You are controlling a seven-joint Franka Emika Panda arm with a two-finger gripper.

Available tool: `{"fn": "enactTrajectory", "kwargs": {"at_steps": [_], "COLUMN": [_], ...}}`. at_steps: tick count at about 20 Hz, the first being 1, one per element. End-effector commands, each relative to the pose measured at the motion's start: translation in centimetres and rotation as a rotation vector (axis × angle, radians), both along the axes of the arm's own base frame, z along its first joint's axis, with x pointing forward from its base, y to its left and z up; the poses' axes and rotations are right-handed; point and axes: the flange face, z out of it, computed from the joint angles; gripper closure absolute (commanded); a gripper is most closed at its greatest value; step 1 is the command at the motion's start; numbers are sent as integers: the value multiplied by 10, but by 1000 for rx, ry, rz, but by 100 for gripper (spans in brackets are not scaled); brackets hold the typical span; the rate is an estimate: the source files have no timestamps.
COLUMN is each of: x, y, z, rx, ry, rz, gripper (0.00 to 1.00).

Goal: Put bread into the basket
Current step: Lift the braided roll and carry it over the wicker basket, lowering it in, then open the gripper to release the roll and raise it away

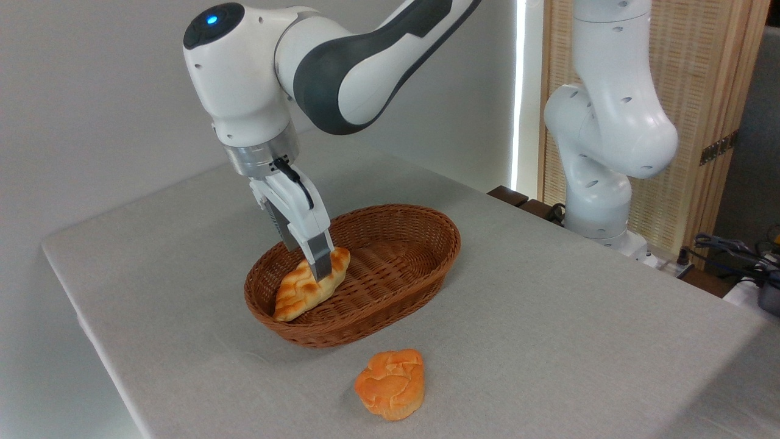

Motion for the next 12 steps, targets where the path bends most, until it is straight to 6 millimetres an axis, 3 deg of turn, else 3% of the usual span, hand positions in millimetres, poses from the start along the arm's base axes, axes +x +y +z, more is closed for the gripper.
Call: {"fn": "enactTrajectory", "kwargs": {"at_steps": [1,2,7,9,12], "x": [-13,-17,-11,-7,-1], "y": [19,21,80,94,89], "z": [53,72,163,170,162], "rx": [-2,-9,21,59,100], "ry": [-69,-94,-180,-183,-171], "rz": [0,0,16,23,5], "gripper": [0,0,0,0,0]}}
